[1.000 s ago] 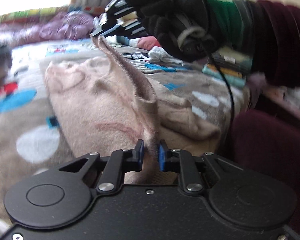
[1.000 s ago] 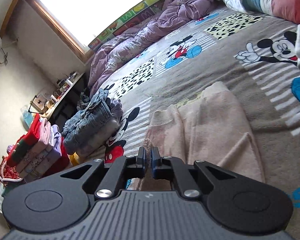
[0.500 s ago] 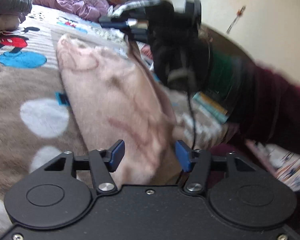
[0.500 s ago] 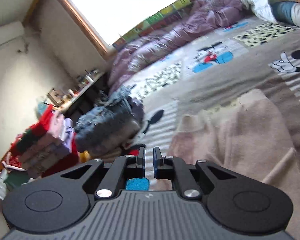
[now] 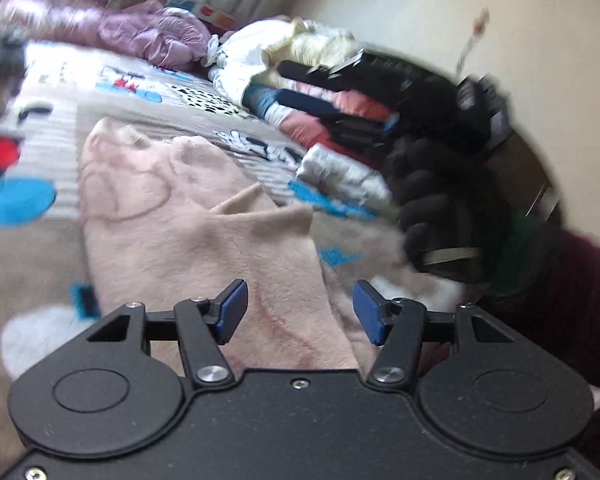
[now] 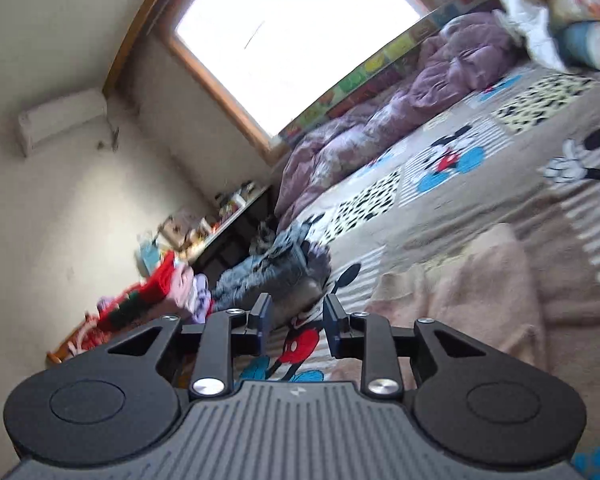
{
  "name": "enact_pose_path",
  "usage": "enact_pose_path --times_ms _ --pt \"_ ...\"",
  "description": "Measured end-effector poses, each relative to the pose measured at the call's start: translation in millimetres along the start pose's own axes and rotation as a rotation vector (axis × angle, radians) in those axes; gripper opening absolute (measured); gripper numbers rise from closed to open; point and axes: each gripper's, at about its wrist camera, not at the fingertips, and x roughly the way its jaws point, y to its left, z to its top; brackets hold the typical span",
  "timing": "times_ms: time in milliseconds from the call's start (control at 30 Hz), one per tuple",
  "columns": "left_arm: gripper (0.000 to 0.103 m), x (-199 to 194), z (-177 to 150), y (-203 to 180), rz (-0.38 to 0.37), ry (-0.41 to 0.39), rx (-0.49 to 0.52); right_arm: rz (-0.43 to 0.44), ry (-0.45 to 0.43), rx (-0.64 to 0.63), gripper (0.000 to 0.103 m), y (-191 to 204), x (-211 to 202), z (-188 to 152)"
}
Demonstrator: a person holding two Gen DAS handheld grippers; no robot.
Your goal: Fold clothes
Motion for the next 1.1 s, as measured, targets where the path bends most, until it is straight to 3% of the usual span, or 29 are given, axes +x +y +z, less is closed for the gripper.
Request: enact_pose_path --times_ms 100,367,433,467,733,900,1100 --pt "0.057 19 -5 -35 0.070 0.035 0.134 -0.033 -0.075 0.079 0.031 -18 -49 -17" --pt "0.055 77 -19 -102 0.336 0.108 0.439 -0.107 -0.132 0.217 0.031 -65 -126 -97" --pt "0.043 90 -26 -109 0.430 0.126 0.496 -0.122 -0.136 0.240 0.032 -77 -139 -110" --pt "0.041 96 -30 -113 0.481 0.137 0.534 -0.123 -0.133 0.263 0.032 -83 -143 -115" --pt "0.040 121 -52 -127 0.680 0.186 0.686 -0.055 -0.171 0.304 0.038 -106 -159 -108" --pt "0.034 134 -58 -131 0.765 0.194 0.776 -0.006 -0.192 0.348 0.038 -119 -159 -101" --pt "0.029 140 -23 -107 0.714 0.213 0.659 0.016 -0.207 0.377 0.039 -129 -157 -95"
